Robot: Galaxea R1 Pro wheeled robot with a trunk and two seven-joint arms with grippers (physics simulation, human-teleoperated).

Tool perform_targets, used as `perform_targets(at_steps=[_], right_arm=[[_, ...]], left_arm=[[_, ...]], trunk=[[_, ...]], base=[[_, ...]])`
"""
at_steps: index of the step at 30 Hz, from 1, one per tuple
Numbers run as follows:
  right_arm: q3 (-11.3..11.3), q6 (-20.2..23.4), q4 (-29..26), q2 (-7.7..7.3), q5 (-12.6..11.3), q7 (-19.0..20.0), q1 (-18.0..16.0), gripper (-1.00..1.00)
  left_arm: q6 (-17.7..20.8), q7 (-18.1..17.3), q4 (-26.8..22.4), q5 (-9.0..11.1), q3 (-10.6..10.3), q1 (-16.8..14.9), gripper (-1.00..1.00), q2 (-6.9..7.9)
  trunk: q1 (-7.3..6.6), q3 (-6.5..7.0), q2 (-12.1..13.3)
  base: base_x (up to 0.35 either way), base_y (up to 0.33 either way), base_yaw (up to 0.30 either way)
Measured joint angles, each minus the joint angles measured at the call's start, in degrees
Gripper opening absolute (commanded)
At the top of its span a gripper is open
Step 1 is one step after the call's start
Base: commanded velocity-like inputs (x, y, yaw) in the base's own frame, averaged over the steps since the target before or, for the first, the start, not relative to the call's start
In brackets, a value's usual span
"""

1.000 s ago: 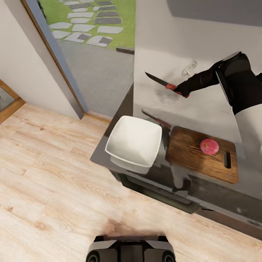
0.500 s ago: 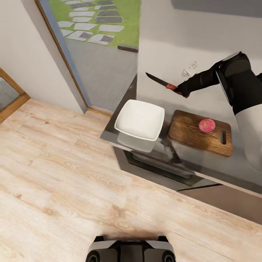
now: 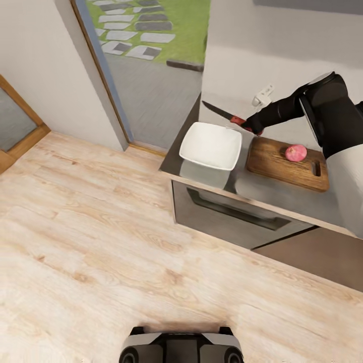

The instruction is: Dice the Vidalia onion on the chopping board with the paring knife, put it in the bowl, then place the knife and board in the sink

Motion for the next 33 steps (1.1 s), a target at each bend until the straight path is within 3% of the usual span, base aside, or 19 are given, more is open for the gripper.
perform_targets(at_steps=[7, 16, 33], right_arm=[[0.09, 0.0, 0.0, -0.02, 0.05, 0.0, 0.0, -1.0], [0.1, -0.06, 0.0, 0.0, 1.83, 0.0, 0.0, -1.0], [0.18, -0.09, 0.55, -0.03, 2.23, 0.0, 0.0, -1.0]], left_arm=[[0.0, 0.0, 0.0, 0.0, 0.0, 0.02, 1.0, 0.0], [0.0, 0.0, 0.0, 0.0, 0.0, 0.0, 1.0, -0.02], [0.01, 0.0, 0.01, 0.0, 0.0, 0.0, 1.0, -0.01]], trunk=[[0.0, 0.0, 0.0], [0.0, 0.0, 0.0], [0.0, 0.0, 0.0]], base=[[-0.275, 0.168, 0.0], [-0.281, 0.16, 0.0], [-0.283, 0.154, 0.0]])
